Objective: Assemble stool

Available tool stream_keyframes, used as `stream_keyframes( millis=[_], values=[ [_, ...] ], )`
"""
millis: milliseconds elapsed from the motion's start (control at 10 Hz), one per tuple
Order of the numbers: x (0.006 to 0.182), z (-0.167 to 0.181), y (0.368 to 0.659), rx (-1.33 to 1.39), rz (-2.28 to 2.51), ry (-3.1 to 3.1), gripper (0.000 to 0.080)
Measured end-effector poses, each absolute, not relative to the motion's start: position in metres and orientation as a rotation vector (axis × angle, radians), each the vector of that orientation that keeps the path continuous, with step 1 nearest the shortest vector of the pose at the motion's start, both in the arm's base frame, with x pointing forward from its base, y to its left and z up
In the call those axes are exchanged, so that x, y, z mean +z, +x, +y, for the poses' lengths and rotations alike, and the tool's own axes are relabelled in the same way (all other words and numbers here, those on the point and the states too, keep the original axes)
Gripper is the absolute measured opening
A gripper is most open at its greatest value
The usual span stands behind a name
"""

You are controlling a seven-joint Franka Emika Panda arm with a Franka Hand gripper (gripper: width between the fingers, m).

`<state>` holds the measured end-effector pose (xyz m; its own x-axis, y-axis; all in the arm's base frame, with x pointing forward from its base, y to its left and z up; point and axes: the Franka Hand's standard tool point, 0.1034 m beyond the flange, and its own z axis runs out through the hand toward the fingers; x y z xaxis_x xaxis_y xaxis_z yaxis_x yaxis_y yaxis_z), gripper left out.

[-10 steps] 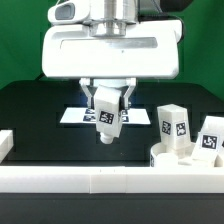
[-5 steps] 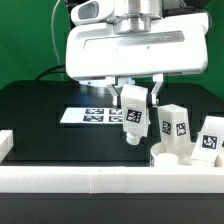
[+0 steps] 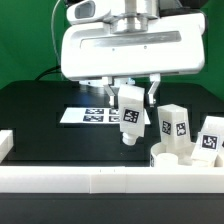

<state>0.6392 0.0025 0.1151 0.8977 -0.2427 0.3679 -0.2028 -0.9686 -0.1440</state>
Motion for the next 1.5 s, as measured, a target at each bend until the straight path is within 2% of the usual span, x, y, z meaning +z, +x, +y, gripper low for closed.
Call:
stream_keyframes(
  millis=[300,900,1500],
  values=[
    [0.125,0.018,0.652,-0.741,0.306,-2.904,0.0324],
    [0.116,0.031,0.647,-0.726,0.352,-2.88,0.0324],
    [0.11,0.026,0.645,-0.715,0.361,-2.884,0.0324]
  ],
)
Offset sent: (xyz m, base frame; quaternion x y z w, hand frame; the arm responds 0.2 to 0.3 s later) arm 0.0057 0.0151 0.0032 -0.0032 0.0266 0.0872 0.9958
